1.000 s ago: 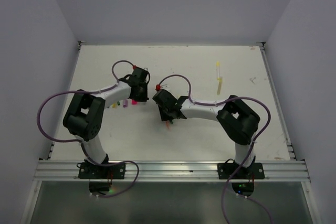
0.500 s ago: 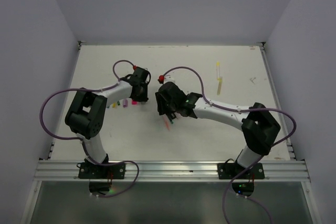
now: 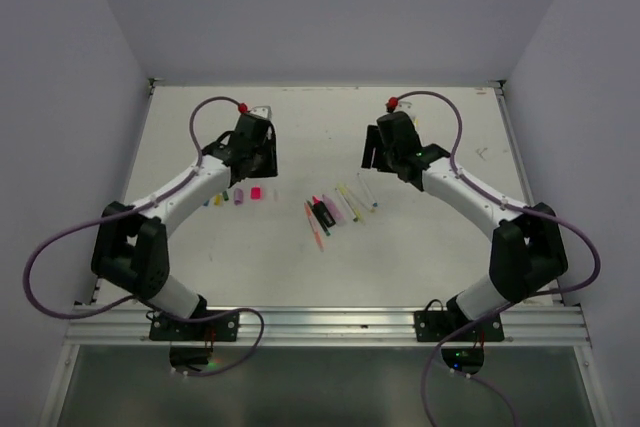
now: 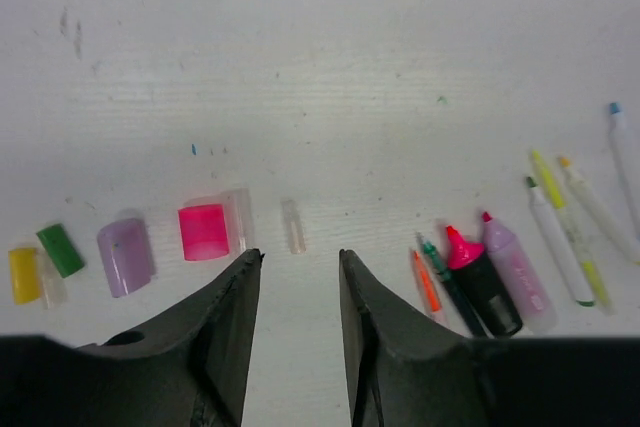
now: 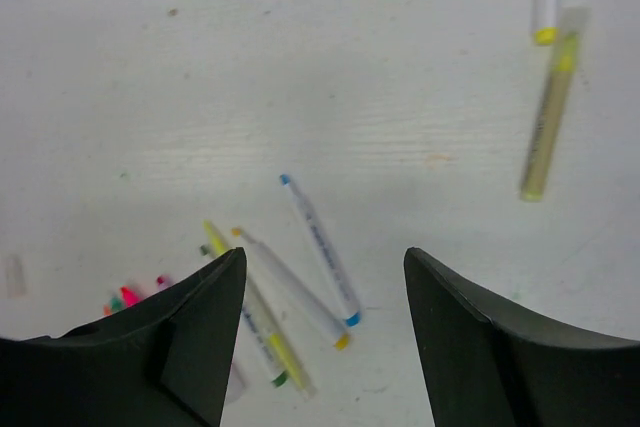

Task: Open the pen caps

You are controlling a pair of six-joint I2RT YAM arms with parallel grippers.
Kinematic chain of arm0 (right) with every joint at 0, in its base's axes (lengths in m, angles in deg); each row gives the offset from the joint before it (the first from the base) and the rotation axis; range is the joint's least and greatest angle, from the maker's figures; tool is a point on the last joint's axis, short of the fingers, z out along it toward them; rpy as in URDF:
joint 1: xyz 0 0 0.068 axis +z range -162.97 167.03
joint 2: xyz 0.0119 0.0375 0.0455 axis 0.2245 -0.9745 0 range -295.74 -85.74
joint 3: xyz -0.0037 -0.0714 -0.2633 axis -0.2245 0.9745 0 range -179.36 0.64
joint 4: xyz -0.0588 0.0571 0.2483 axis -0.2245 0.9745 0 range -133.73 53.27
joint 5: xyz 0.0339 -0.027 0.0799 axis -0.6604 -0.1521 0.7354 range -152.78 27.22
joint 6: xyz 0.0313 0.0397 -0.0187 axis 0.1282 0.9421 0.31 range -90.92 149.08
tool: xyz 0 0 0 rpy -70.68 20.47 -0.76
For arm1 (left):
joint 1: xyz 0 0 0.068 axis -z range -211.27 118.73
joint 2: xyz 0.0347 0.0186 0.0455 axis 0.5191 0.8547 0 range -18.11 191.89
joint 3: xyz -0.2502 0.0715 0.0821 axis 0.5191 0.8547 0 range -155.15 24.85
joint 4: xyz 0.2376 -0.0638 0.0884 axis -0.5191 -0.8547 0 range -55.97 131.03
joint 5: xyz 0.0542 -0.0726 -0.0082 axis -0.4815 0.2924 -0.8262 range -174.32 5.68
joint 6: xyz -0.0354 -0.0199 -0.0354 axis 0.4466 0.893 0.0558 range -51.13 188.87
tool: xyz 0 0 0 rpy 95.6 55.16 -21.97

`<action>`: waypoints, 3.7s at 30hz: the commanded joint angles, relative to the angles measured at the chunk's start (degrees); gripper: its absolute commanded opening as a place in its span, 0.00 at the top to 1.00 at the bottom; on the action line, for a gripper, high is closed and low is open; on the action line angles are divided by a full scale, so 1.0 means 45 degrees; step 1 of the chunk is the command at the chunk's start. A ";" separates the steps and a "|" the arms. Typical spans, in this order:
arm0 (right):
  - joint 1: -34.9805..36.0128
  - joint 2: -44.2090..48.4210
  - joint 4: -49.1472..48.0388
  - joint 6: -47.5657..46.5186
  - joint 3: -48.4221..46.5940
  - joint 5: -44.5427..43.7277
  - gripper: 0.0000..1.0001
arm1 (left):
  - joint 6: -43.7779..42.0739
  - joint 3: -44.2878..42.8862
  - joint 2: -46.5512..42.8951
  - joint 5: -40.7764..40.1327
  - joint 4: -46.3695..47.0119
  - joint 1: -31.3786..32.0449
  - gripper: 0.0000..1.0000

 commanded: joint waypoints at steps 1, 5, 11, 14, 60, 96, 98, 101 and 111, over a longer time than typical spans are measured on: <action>-0.1425 -0.0495 0.0212 -0.0588 -0.0322 -0.0154 0.32 | 0.0063 -0.0612 -0.1899 -0.0484 -0.0068 -0.0051 0.58; -0.2738 -0.1880 0.0114 -0.0862 -0.1083 0.0237 0.32 | -0.0366 0.0206 -0.3927 -0.1187 0.0497 -0.0071 0.41; -0.4184 -0.3736 -0.0471 -0.1291 -0.2371 0.0531 0.37 | -0.1088 0.1455 -0.6350 -0.3059 0.0557 -0.0129 0.04; -0.4634 -0.4850 -0.0491 -0.1603 -0.3329 0.0413 0.42 | -0.1343 0.2453 -0.7677 -0.3609 0.0868 -0.0149 0.00; -0.1182 -0.3335 -0.1135 -0.1800 -0.3687 0.4104 1.00 | 0.0452 0.4351 -0.7490 0.1972 0.3681 -0.0989 0.01; 0.3823 0.1242 -0.6546 -0.1800 0.1824 0.3831 1.00 | 0.4301 0.3217 -0.4129 0.2836 0.7276 0.0808 0.55; 0.3920 0.1203 -0.6546 -0.1839 0.1805 0.3812 1.00 | 0.4320 0.3217 -0.4110 0.2679 0.7295 0.0827 0.58; 0.3998 0.1183 -0.6702 -0.1859 0.1902 0.3734 1.00 | 0.4320 0.3217 -0.4070 0.2679 0.7334 0.0827 0.66; 0.4057 0.1067 -0.7757 -0.1625 0.2274 0.3909 0.69 | 0.4184 0.3919 -0.4557 0.2855 0.7763 0.0847 1.00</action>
